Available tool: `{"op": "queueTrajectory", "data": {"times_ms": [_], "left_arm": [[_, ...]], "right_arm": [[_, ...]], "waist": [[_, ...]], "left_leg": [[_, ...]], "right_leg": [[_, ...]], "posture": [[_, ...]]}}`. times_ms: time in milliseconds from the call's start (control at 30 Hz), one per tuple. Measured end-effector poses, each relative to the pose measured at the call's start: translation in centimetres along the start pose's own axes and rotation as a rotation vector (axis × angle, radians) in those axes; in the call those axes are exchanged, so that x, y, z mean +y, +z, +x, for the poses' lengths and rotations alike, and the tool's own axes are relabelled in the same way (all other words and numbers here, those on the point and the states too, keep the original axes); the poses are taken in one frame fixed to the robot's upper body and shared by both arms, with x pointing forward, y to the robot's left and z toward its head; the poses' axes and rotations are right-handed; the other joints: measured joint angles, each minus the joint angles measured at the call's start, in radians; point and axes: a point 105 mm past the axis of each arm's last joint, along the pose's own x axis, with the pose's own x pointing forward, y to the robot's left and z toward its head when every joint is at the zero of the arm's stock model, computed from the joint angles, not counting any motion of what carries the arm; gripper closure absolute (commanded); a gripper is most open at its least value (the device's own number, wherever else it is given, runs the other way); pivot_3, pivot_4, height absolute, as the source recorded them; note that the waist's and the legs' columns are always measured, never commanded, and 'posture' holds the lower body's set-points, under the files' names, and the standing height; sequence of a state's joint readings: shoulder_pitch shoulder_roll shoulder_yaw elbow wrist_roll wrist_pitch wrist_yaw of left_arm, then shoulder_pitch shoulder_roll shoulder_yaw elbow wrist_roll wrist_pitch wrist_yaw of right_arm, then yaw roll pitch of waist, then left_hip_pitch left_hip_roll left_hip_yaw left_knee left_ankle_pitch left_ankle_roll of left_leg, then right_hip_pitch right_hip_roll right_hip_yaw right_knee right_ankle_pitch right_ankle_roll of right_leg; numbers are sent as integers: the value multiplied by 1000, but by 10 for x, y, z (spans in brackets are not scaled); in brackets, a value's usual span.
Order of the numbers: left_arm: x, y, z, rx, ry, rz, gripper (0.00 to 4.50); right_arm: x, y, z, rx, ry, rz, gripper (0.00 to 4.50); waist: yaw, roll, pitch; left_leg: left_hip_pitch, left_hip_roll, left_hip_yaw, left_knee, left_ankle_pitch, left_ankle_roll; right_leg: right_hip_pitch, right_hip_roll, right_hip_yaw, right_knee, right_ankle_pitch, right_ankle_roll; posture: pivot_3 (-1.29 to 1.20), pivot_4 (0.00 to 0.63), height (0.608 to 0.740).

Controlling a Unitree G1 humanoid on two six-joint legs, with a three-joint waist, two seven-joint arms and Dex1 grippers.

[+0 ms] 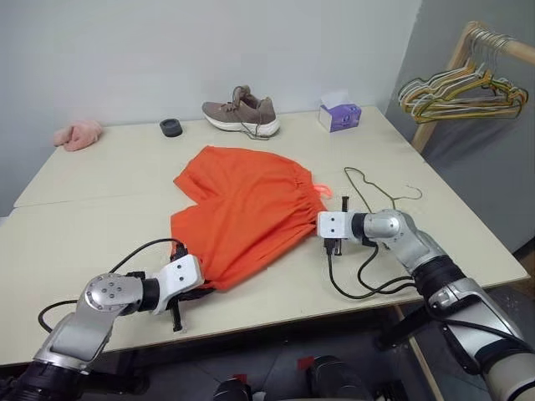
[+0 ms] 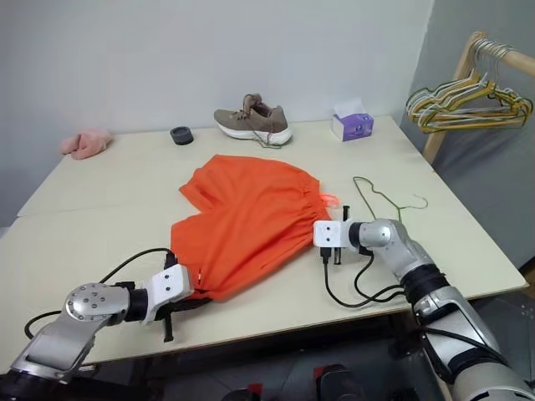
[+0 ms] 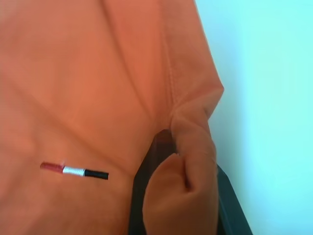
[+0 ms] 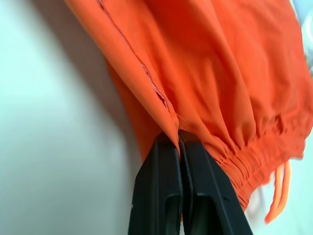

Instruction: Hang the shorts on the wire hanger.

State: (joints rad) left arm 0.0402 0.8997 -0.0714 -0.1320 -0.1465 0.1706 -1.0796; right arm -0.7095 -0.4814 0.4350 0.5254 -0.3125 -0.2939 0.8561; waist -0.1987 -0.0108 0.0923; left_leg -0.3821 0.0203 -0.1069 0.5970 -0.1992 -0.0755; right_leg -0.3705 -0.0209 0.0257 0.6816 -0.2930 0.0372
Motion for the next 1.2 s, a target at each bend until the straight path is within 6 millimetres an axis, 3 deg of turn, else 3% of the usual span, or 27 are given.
{"op": "queueTrajectory", "data": {"times_ms": [300,467,800,833,933,1200], "left_arm": [[-37,-1,-29,37,-205,-96,4500],[-61,-6,-34,61,-306,-134,4500],[-71,3,-30,16,-339,-175,4500],[-71,4,-29,11,-338,-189,4288],[-73,4,-27,1,-334,-226,3584],[-74,8,-26,-18,-324,-274,1167]], "right_arm": [[50,28,-40,-47,283,82,4453],[81,44,-61,-47,413,152,4453],[90,44,-62,-25,453,198,4453],[92,42,-65,-14,469,196,4484],[93,39,-69,3,486,189,3838],[100,44,-77,-31,571,176,1012]], "waist": [[4,0,0],[5,1,0],[3,0,0],[4,0,0],[4,0,0],[4,0,0]], "left_leg": [[0,5,0,0,0,0],[1,5,0,0,-1,-1],[1,6,1,0,-1,-1],[1,6,1,0,-1,-1],[1,6,0,0,-1,-1],[1,6,0,0,-1,-1]], "right_leg": [[0,3,-3,0,-2,-3],[0,3,-4,0,-5,-8],[0,3,-4,0,-5,-10],[0,3,-4,0,-5,-10],[0,3,-5,0,-4,-7],[0,3,-6,0,-6,-10]], "posture": [[-161,14,740],[-167,15,740],[-167,15,740],[-167,14,740],[-164,13,740],[-159,10,740]]}}
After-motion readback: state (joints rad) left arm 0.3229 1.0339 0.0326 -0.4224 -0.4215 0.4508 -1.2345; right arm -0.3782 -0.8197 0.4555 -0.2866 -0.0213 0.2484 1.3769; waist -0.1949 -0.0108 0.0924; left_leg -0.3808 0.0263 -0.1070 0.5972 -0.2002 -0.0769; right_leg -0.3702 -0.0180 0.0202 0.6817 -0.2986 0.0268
